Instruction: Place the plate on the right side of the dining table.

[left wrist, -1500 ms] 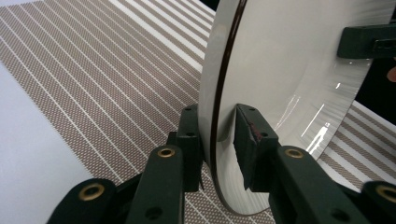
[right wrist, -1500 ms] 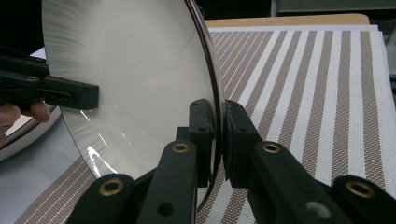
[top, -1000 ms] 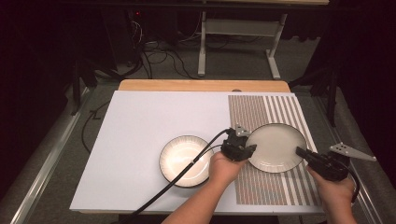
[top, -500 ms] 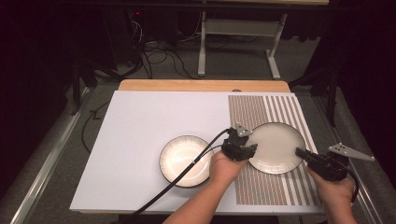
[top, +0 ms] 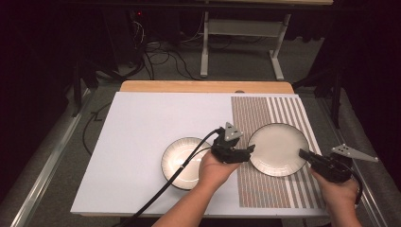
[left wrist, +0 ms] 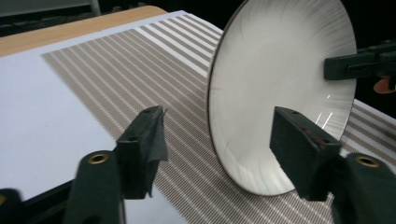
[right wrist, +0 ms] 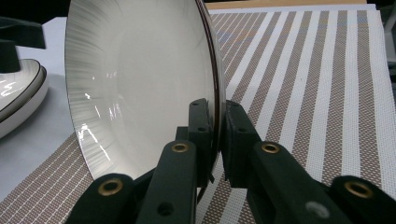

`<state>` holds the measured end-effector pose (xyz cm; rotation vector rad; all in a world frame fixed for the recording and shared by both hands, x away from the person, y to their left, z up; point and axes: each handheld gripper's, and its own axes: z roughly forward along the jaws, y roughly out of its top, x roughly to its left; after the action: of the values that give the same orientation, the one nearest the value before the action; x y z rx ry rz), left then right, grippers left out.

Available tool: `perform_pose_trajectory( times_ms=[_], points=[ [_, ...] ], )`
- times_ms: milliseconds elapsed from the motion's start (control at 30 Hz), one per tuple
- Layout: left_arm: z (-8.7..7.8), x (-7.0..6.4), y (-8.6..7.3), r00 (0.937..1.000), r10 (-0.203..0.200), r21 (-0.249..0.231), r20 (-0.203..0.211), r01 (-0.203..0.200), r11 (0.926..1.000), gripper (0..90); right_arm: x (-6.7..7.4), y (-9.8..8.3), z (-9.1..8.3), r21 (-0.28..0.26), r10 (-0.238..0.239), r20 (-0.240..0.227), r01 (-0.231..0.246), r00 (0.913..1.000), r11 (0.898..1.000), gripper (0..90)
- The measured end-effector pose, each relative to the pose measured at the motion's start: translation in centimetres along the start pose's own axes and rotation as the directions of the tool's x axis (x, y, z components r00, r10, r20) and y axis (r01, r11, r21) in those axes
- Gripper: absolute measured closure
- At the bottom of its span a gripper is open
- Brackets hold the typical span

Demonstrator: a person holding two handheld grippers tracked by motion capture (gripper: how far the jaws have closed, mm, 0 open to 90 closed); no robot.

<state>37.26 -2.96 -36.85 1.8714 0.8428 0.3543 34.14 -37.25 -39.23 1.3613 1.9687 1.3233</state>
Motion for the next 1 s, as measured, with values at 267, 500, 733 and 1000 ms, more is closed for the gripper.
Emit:
perform_pose_trajectory(
  times_ms=[267, 500, 733, 1000],
  points=[
    [-4.0, 1.8, -1.3, 0.9999, -0.014, -0.058, 0.003, 0.014, 0.9982, 17.1, 0.2, 0.2, 0.1, 0.003, -0.004, 0.014, 0.004, 0.9999, 1.000, 84.9],
    [-8.5, 4.2, -3.0, 0.9994, -0.023, -0.076, -0.024, 0.021, 0.9968, 2.3, 0.2, 0.3, 0.4, 0.011, -0.009, 0.026, 0.009, 0.9996, 1.000, 84.3],
    [-14.4, 6.8, -5.7, 0.9932, -0.038, -0.139, -0.110, 0.022, 0.9901, 0.1, 0.0, 0.5, 0.9, 0.033, 0.008, 0.040, -0.009, 0.9992, 0.999, 83.3],
    [-19.8, 9.8, -9.0, 0.9773, -0.059, -0.144, -0.204, 0.029, 0.9891, 0.1, -0.6, 0.8, 2.0, 0.080, 0.037, 0.067, -0.042, 0.9971, 0.996, 80.9]
  ],
)
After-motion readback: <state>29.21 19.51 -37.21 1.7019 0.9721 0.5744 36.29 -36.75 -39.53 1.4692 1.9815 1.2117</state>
